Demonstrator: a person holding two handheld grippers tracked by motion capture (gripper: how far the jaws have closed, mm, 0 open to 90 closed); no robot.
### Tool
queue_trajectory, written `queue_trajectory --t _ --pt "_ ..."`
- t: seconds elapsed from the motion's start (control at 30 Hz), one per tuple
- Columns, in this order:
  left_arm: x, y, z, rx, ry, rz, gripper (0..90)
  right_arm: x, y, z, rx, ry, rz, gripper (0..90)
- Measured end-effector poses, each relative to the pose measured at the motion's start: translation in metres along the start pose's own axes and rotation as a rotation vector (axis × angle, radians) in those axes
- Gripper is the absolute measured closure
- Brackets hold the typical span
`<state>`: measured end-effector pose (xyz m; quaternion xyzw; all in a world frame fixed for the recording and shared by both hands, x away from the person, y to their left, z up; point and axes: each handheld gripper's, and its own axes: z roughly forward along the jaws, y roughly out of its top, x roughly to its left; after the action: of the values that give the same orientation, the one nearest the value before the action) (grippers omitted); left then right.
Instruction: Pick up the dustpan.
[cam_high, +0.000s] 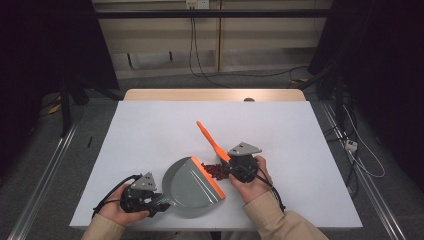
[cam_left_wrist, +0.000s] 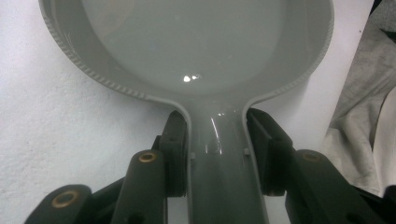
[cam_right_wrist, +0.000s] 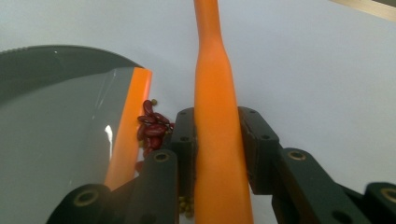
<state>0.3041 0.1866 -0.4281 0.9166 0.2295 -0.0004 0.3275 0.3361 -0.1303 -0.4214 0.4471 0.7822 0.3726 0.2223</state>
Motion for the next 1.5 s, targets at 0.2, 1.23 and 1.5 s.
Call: queue_trajectory --t 0.2,1.23,1.5 --pt "0.000 0.000 0.001 -0.003 -0.003 -0.004 61.9 0.011 0.002 0.004 -0.008 0.018 0.018 70.4" --pt "-0.001 0.004 0.005 -0.011 -0.011 -0.015 62.0 0.012 0.009 0.005 0.004 0.053 -0.005 71.1" --pt "-0.001 0.004 0.005 -0.013 -0.009 -0.017 62.0 0.014 0.007 0.007 -0.004 0.097 0.049 70.9"
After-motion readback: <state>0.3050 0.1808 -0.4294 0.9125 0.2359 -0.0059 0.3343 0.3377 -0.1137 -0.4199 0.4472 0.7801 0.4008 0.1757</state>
